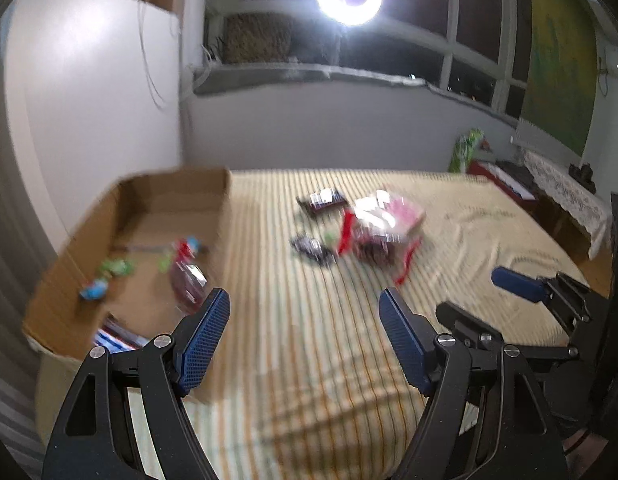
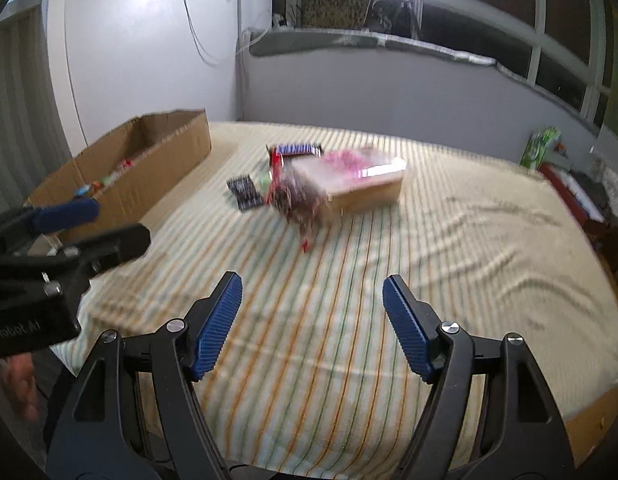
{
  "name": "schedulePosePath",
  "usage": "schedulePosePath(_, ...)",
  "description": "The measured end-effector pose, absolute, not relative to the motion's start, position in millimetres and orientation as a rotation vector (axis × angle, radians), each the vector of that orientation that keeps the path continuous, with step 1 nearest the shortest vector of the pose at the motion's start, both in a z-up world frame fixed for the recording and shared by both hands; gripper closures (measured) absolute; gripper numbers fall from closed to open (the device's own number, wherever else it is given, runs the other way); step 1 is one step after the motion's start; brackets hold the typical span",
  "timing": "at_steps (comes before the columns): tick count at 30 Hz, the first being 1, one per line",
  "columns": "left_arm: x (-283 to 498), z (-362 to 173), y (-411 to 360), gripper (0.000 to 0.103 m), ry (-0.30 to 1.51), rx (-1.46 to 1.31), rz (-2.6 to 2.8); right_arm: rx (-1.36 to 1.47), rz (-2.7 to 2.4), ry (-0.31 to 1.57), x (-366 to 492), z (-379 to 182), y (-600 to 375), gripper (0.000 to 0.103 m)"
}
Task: Organize snacks
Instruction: 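Move both tools back over the remaining snacks on the bed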
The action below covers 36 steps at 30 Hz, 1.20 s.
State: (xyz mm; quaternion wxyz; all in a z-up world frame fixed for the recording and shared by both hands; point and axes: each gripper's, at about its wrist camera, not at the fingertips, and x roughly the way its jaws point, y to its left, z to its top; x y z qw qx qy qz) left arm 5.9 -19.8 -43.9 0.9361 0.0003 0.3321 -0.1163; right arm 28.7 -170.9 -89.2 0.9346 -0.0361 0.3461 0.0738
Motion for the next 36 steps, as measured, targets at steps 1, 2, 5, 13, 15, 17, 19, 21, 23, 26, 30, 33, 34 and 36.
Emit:
schedulePosePath(1, 7.5, -49.6, -21.4, 0.026, 0.698, -0.004, -0.246, -0.069, 0.156, 0.722, 30.3, -95.0, -173.8, 0.027)
schedulePosePath(2, 10.1, -57.1, -23.1, 0.026, 0.723, -0.013, -0.254, -0.065, 0.162, 0.733, 32.0, -99.8, -176.4, 0.028)
schedulePosePath(5, 19.8, -73.4, -24.1, 0.026, 0.780, -0.048, -0.256, -0.046, 0.166, 0.745, 37.5, -108.0, -186.7, 0.028)
schedulePosePath(13, 44.9, -70.6, -42.8, 0.024, 0.772, -0.112, -0.225, 0.062, 0.261, 0.735, 67.1, -105.3, -217.0, 0.027)
schedulePosePath(15, 53.2, -69.8, -49.5, 0.024, 0.783, -0.142, -0.279, 0.060, 0.296, 0.766, 82.8, -109.0, -220.9, 0.028)
schedulePosePath(17, 64.0, -68.1, -53.0, 0.024, 0.786, -0.178, -0.304, 0.023, 0.295, 0.785, 96.8, -110.9, -220.7, 0.028)
schedulePosePath(19, 77.3, -68.7, -51.5, 0.024, 0.783, -0.204, -0.286, -0.008, 0.326, 0.788, 105.4, -108.3, -214.3, 0.028)
schedulePosePath(21, 90.8, -70.9, -45.3, 0.024, 0.794, -0.229, -0.244, -0.043, 0.361, 0.787, 110.8, -106.0, -203.5, 0.028)
schedulePosePath(23, 103.3, -72.3, -33.9, 0.024, 0.830, -0.305, -0.226, -0.071, 0.393, 0.787, 116.3, -103.9, -189.7, 0.029)
schedulePosePath(26, 114.9, -68.8, -25.8, 0.024, 0.848, -0.358, -0.221, -0.098, 0.418, 0.807, 129.3, -105.7, -171.7, 0.038)
schedulePosePath(30, 126.9, -73.1, -32.1, 0.024, 0.880, -0.365, -0.204, -0.105, 0.437, 0.820, 139.9, -110.2, -164.1, 0.046)
schedulePosePath(33, 134.4, -82.2, -31.6, 0.023, 0.906, -0.397, -0.198, -0.098, 0.452, 0.839, 146.2, -116.5, -163.7, 0.070)
schedulePosePath(34, 137.0, -85.5, -30.4, 0.023, 0.918, -0.412, -0.206, -0.088, 0.465, 0.840, 146.3, -117.0, -165.7, 0.073)
schedulePosePath(36, 140.8, -90.7, -28.1, 0.016, 0.927, -0.441, -0.211, -0.078, 0.480, 0.838, 143.4, -117.5, -169.0, 0.077)
